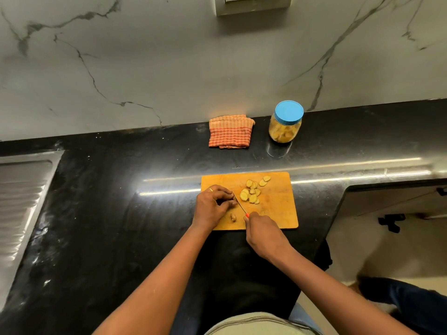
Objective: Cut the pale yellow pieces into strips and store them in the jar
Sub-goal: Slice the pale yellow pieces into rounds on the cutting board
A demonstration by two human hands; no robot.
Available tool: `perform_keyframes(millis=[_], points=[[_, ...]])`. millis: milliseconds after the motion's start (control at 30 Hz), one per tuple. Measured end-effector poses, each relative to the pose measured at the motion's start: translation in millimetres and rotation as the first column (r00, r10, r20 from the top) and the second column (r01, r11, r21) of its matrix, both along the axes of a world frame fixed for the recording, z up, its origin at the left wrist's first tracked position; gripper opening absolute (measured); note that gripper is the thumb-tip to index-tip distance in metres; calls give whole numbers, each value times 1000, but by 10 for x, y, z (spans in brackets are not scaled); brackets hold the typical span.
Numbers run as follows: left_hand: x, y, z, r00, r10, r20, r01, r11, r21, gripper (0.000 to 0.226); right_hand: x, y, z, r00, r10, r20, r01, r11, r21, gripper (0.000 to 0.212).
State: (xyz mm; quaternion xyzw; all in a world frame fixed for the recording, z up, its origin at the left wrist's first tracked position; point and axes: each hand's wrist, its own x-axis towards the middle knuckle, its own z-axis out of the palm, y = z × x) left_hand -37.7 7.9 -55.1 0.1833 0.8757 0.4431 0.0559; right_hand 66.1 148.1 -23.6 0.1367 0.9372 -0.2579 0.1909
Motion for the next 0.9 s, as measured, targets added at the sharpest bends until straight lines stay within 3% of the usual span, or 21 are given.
perform_keyframes(millis=[500,900], points=[[24,16,-35,1000,9,-12,-9,1000,2,17,-213,-86,41,997,-16,70,15,1000,7,32],[36,14,-24,1000,24,7,-24,1000,18,18,153,11,59,988,-69,135,65,997,28,23]])
